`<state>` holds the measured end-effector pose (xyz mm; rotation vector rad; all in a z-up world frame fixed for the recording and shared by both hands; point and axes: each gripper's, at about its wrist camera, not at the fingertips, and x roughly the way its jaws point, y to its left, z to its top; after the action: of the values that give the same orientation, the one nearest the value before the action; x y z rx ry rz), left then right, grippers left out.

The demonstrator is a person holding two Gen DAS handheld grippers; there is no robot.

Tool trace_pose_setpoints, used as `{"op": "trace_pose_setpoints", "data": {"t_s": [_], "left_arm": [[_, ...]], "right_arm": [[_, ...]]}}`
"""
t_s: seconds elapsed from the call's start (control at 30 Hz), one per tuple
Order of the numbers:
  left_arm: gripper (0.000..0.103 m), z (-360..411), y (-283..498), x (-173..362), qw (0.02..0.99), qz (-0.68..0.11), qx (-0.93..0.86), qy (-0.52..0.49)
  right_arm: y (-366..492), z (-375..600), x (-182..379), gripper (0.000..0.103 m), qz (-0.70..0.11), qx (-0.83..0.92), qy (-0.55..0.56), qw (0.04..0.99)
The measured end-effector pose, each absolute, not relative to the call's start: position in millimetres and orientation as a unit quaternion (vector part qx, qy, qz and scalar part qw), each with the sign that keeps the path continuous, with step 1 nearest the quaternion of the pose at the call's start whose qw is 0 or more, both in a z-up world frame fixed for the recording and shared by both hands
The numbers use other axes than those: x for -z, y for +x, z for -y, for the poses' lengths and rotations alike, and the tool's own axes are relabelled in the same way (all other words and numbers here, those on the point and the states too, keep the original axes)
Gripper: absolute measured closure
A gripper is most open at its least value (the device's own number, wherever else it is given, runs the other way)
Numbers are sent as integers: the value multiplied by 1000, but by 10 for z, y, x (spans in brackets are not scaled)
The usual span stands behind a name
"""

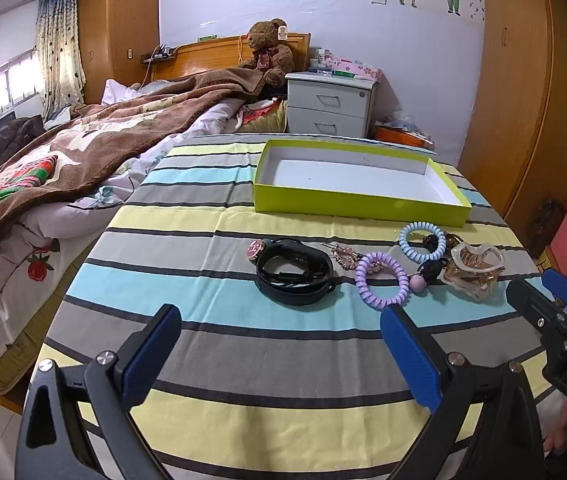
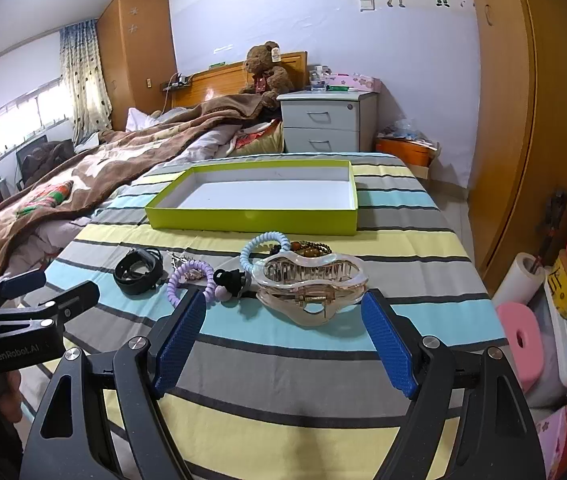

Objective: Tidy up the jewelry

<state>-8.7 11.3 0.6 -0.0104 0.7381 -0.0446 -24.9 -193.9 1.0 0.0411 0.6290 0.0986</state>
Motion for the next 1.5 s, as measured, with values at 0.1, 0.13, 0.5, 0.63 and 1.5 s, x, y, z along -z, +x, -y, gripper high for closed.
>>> {"op": "trace_pose_setpoints", "data": {"t_s": [0.1, 0.13, 0.5, 0.63, 1.5], "left_arm": [[2, -122, -89, -6, 932, -361, 23, -9], [2, -128, -85, -4, 932, -362, 23, -11], [2, -165, -70, 9, 930, -367, 19, -9], [2, -154, -65, 8, 930, -367, 19, -6], [2, -184, -45, -6, 930, -367, 25, -16]], "right_arm": [[-251, 1949, -15, 23, -308, -47, 26, 950], [-249, 1948, -15, 23, -309, -46, 26, 950], [-239, 1940, -7, 23, -309, -42, 26, 950], [-238, 1946, -7, 23, -307, -41, 27, 950], [-214, 2008, -3, 23, -312, -28, 33, 949]]}}
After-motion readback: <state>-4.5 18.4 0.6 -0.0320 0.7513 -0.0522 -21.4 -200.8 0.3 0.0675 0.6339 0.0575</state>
